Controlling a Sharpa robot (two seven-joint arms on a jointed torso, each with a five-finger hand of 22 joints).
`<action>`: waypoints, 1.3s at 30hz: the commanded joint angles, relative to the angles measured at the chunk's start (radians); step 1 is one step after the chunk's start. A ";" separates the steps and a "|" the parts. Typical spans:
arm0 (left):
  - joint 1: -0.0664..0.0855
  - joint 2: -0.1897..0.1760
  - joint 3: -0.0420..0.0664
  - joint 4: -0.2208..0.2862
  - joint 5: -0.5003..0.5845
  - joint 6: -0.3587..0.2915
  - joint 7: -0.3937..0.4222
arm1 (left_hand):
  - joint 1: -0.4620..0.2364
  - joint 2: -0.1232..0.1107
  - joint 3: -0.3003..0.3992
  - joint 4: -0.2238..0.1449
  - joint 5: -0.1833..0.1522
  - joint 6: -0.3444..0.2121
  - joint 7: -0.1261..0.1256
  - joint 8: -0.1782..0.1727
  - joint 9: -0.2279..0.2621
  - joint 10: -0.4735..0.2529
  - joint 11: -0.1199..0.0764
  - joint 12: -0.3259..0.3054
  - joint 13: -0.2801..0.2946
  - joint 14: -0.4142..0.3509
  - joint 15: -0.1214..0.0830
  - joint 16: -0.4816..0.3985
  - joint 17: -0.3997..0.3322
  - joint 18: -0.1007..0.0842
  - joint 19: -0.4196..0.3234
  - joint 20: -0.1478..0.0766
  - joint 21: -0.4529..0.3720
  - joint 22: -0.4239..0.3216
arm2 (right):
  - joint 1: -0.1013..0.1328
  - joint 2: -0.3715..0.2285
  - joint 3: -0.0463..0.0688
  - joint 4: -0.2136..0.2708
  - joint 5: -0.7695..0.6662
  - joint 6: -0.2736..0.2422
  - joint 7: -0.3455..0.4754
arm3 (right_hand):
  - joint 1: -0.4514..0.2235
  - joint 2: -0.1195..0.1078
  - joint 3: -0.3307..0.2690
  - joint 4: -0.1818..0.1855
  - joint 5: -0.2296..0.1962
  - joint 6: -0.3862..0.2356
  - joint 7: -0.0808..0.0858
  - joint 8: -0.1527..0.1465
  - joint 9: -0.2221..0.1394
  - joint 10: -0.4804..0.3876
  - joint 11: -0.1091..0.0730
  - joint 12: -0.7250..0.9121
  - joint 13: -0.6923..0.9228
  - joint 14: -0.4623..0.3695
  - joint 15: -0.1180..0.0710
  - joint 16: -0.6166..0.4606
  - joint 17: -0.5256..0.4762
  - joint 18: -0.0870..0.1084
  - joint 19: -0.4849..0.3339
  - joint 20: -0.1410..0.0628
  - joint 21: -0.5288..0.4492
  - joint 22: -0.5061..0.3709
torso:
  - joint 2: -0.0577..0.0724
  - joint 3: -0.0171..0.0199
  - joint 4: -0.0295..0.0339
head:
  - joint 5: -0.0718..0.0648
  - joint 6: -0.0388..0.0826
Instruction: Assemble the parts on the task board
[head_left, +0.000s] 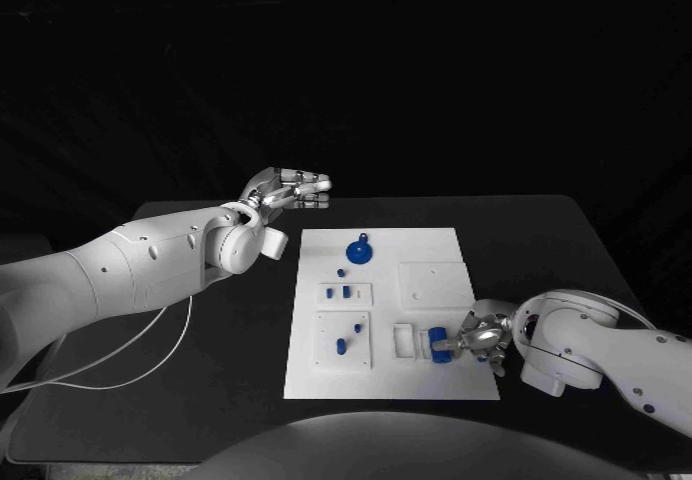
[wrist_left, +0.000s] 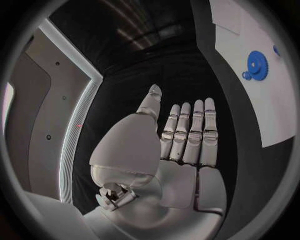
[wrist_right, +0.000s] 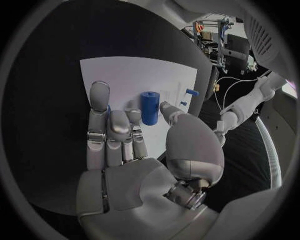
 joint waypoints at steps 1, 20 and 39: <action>0.000 0.002 0.001 0.003 -0.002 0.017 0.010 | -0.005 0.000 0.003 0.005 0.003 -0.001 0.005 0.000 0.000 -0.002 0.004 -0.001 0.001 -0.006 0.003 -0.001 -0.001 -0.013 -0.006 0.001 0.001 0.000 | -0.002 0.011 -0.002 -0.009 -0.017 -0.051 -0.028 | 0.009 -0.006 -0.016 0.013 -0.006 -0.008 0.000 -0.002 0.001 -0.002 0.004 -0.007 -0.002 0.010 0.000 -0.005 0.002 0.014 0.034 0.004 -0.006 0.002 | 0.000 -0.0009 0.0007 | 0.003 0.000; 0.000 0.001 0.000 0.001 -0.001 0.028 -0.004 | -0.006 0.002 0.001 0.006 0.003 -0.004 0.011 0.000 0.000 -0.003 0.010 0.000 0.001 -0.009 0.006 -0.001 -0.001 -0.012 -0.006 0.002 0.000 0.000 | -0.003 0.053 -0.023 -0.048 -0.043 -0.062 -0.028 | 0.042 -0.003 0.049 -0.046 -0.004 -0.007 0.001 -0.002 0.018 0.001 0.004 -0.015 0.005 0.014 0.000 -0.016 0.013 0.014 0.036 0.005 -0.017 0.019 | 0.000 -0.0028 0.0007 | 0.009 0.000; -0.001 0.003 0.000 -0.007 -0.001 0.029 -0.011 | -0.002 0.005 0.002 0.004 0.004 -0.005 0.014 0.000 0.000 -0.003 0.012 -0.001 0.000 -0.009 0.008 -0.001 -0.001 -0.011 -0.006 0.003 0.000 0.000 | -0.003 0.053 -0.052 -0.045 -0.057 -0.104 -0.024 | 0.117 0.062 0.065 -0.328 0.366 0.022 -0.005 -0.004 -0.002 -0.002 -0.004 -0.007 0.003 0.014 -0.003 -0.010 0.010 0.011 0.037 0.004 -0.008 0.043 | 0.000 -0.0023 -0.0006 | 0.008 0.000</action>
